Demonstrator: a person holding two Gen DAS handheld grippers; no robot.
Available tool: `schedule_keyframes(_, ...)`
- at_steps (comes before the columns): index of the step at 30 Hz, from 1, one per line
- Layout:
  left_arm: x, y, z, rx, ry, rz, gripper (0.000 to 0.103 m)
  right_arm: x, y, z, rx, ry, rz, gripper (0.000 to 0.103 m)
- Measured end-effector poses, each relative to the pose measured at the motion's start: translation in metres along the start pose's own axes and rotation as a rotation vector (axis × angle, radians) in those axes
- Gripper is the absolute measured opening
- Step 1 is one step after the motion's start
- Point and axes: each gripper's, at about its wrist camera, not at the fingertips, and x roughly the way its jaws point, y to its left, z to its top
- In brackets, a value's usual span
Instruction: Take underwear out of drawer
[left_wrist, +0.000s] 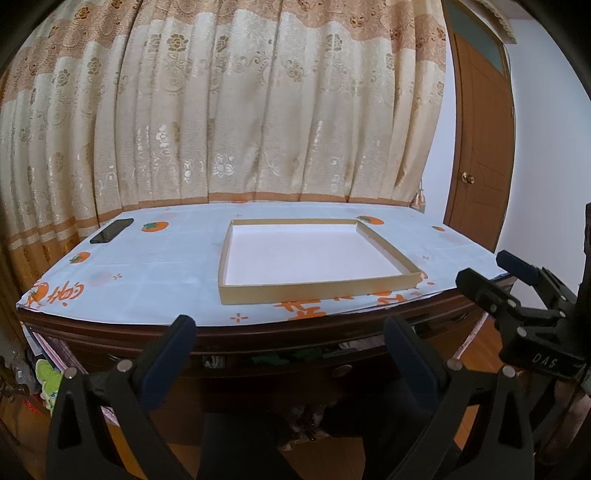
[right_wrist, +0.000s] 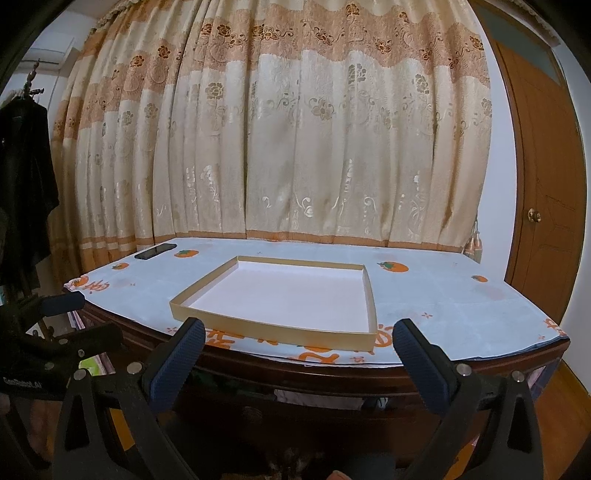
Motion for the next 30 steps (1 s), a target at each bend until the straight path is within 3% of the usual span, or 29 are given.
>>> schedule_keyframes(30, 0.0000, -0.0003, -0.0004, 0.002, -0.003, 0.004, 0.103, 0.0036, 0.0063, -0.0033, -0.016, 0.020, 0.013, 0.102)
